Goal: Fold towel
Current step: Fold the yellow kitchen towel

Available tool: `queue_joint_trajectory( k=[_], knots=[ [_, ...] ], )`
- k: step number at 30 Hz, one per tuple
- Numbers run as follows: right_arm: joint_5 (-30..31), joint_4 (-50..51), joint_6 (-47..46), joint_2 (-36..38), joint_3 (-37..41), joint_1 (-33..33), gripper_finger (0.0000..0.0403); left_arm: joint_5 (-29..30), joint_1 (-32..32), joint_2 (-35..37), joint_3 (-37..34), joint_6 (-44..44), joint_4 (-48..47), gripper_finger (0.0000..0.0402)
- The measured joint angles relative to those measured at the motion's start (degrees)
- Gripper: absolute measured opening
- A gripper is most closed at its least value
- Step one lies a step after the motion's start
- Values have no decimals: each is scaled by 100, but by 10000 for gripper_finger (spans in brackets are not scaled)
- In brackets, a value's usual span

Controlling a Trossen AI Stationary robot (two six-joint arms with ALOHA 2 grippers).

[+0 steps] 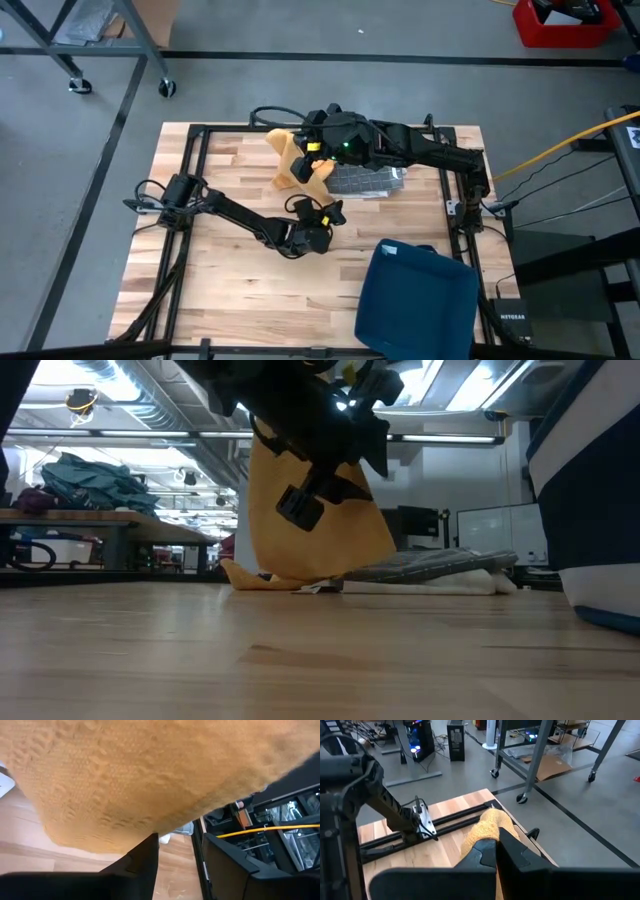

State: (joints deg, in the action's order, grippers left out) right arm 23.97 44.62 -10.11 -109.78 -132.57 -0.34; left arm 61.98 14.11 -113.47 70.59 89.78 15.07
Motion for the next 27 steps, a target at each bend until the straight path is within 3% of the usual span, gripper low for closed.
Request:
queue_joint_trajectory(
  k=[6, 19, 27],
  knots=[
    [125, -72, 7, 2, 0, 0, 1, 56, 9, 7, 0, 85, -250, 120],
    [154, -71, 325, 2, 2, 0, 1, 823, 32, 7, 0, 1111, -1375, 100],
    [786, 12, 742, 2, 2, -7, 1, 900, 445, 7, 0, 1004, -1505, 100]
  ],
)
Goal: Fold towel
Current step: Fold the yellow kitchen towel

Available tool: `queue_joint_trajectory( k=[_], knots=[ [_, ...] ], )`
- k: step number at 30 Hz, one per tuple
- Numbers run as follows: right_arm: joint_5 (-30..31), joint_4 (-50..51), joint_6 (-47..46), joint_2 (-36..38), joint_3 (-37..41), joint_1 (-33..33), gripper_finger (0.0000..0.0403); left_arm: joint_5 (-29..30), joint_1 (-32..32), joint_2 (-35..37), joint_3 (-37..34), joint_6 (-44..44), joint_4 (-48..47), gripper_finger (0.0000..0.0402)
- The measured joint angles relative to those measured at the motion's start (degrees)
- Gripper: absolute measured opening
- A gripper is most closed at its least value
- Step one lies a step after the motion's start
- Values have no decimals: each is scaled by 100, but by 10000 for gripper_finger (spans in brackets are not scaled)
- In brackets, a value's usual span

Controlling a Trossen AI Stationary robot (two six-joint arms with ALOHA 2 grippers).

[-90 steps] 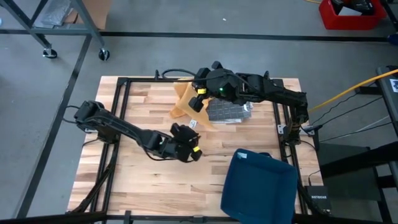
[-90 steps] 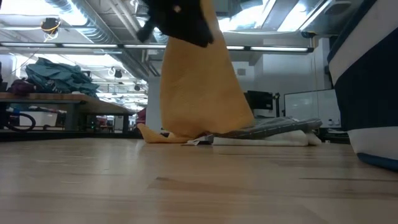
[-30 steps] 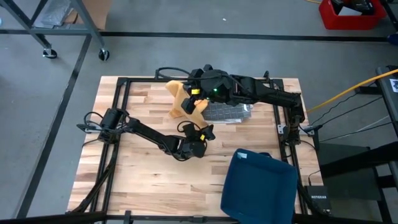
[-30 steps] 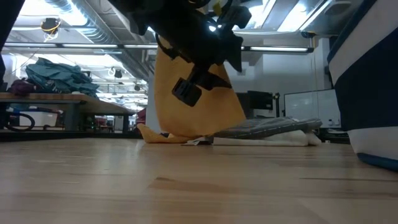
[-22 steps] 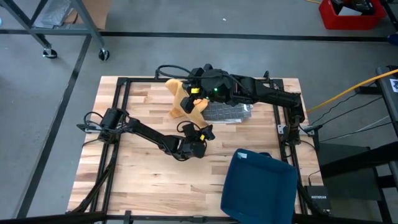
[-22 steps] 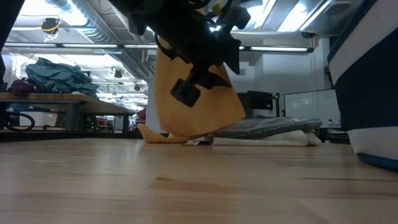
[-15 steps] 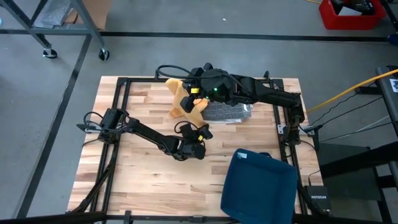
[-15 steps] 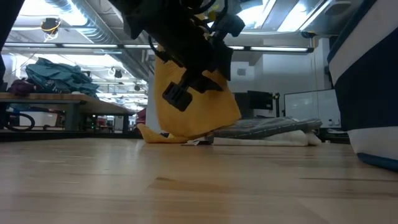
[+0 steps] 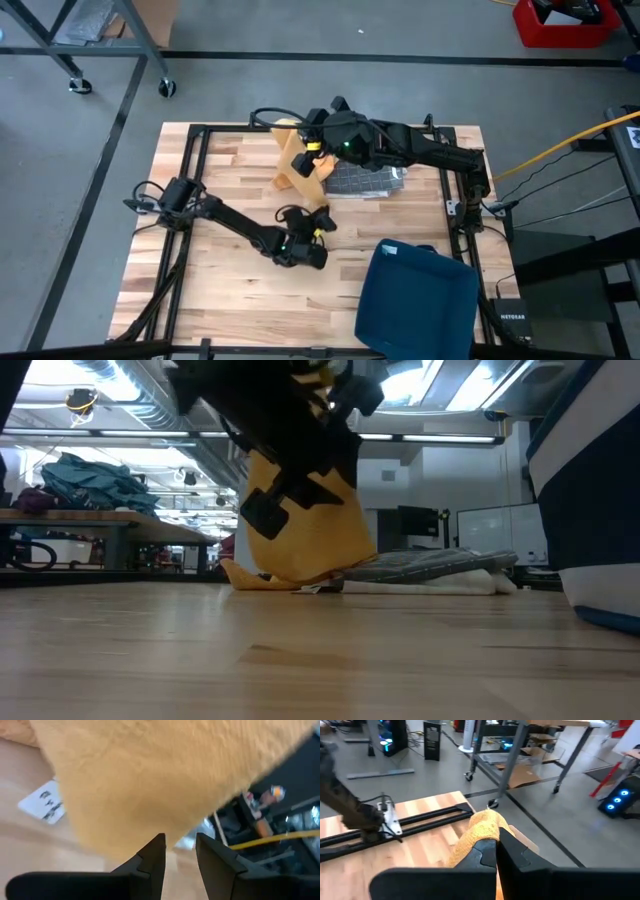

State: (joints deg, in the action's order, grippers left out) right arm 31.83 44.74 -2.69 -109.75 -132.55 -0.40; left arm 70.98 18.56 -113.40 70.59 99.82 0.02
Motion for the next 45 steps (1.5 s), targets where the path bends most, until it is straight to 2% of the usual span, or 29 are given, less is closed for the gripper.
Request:
queue_joint_trajectory(
  k=[3, 9, 11, 13, 20, 22, 27, 31, 36, 39, 42, 45],
  knots=[
    [12, 8, 8, 2, 0, 0, 1, 0, 154, 2, 0, 10, -388, 100],
    [-146, 74, 6, 2, 0, 7, 1, 22, 343, 2, -2, 839, -1738, 100],
    [-152, 76, 6, 2, 0, 7, 1, 23, 370, 2, -2, 920, -1873, 100],
    [-155, 76, 6, 2, 0, 7, 1, 28, 402, 2, -2, 730, -1699, 100],
    [-217, -26, 5, 4, 2, 7, 1, -161, 329, 2, -1, -938, -202, 100],
    [-252, -51, 4, 4, 2, 7, 1, -366, 248, 2, 0, -1161, 158, 100],
    [-297, -143, 4, 4, 2, 7, 1, -1325, 46, 2, 0, -1817, 606, 100],
    [-298, -133, 4, 4, 2, 7, 1, -1453, -49, 2, 0, -2239, 798, 100],
    [-299, -130, 4, 4, 2, 7, 1, -1535, -203, 2, 0, -2012, 832, 100],
    [-367, -128, 4, 4, 2, 7, 1, -1998, -337, 2, 0, -1645, 839, 100],
    [-424, -131, 4, 5, 2, 7, 1, -2456, -469, 2, 0, -1796, 838, 100],
    [-443, -133, 0, 6, 2, 7, 1, -2509, -567, 1, 0, -1890, 916, 100]
  ],
)
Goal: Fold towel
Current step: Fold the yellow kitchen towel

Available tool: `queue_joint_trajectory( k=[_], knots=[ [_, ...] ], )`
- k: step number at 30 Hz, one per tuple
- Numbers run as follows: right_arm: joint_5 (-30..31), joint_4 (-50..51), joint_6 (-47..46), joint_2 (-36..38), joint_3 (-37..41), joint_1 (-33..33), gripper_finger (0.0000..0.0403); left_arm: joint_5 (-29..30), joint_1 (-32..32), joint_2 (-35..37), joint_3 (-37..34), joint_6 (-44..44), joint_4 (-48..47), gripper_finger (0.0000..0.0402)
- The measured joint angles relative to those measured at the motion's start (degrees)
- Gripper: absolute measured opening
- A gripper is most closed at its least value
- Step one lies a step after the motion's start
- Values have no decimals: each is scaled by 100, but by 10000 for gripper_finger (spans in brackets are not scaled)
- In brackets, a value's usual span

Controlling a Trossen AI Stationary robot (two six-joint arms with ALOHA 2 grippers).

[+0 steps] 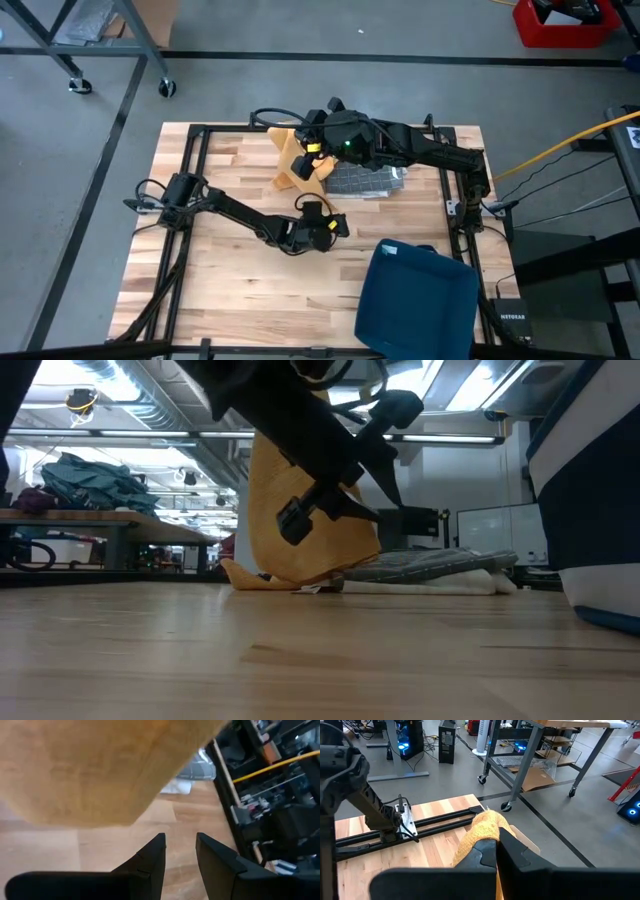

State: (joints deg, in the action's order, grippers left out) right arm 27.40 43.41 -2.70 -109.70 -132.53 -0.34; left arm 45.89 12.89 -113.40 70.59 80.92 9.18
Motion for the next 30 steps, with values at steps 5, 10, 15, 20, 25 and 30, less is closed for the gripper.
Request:
queue_joint_trajectory(
  k=[5, 10, 15, 20, 25, 30],
  knots=[
    [0, -5, 0, -1, 0, 0, 1, -8, -149, -1, 0, -16, 605, 100],
    [0, -8, 0, 1, 0, 0, 1, 312, -245, 2, 0, -31, 950, 100],
    [0, 3, 2, -1, 0, 0, 1, 652, -244, -1, 0, -22, 756, 100],
    [1, 16, 15, 0, 0, -4, 1, 714, -77, -1, 0, 348, 74, 100],
    [2, 54, 17, 1, 0, -4, 1, 1177, 171, -1, 0, 1669, -1224, 100],
    [1, 56, 19, 1, 0, -4, 1, 1479, 454, -1, 0, 2835, -2349, 100]
  ],
)
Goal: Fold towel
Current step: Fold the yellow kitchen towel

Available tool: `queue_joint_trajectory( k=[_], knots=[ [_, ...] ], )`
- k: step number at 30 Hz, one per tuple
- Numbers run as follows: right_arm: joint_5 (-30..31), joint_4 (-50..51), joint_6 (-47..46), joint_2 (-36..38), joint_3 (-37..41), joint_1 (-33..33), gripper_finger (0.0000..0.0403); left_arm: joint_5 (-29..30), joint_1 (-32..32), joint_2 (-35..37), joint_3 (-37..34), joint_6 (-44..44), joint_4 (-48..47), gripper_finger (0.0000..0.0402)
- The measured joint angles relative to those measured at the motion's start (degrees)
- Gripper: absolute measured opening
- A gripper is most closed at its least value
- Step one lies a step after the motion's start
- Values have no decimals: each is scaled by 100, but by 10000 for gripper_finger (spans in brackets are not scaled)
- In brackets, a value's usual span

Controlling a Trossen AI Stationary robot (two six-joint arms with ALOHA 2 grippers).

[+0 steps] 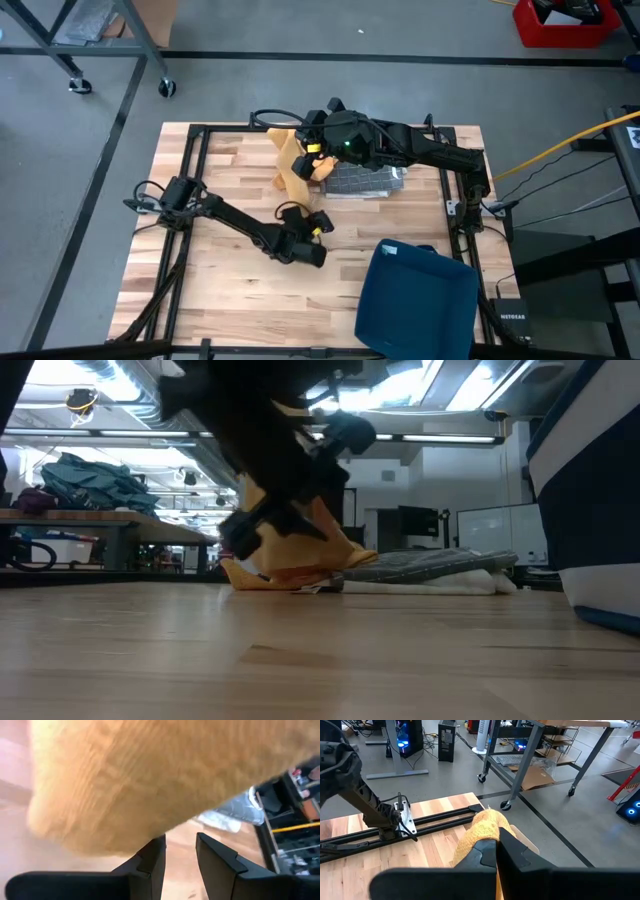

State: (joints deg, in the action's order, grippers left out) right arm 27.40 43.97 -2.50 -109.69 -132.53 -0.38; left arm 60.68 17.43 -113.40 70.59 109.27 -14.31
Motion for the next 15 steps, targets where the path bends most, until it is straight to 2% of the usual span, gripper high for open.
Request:
queue_joint_trajectory(
  k=[3, 8, 15],
  knots=[
    [0, 5, 0, 0, 0, 0, 1, 13, 138, 0, 0, 174, -341, 100],
    [-1, 51, 2, 0, 0, 0, 1, 25, 329, 0, 0, -117, -743, 100],
    [0, 165, 6, 0, 0, 0, 1, 296, 501, 0, 0, -109, -1332, 100]
  ],
)
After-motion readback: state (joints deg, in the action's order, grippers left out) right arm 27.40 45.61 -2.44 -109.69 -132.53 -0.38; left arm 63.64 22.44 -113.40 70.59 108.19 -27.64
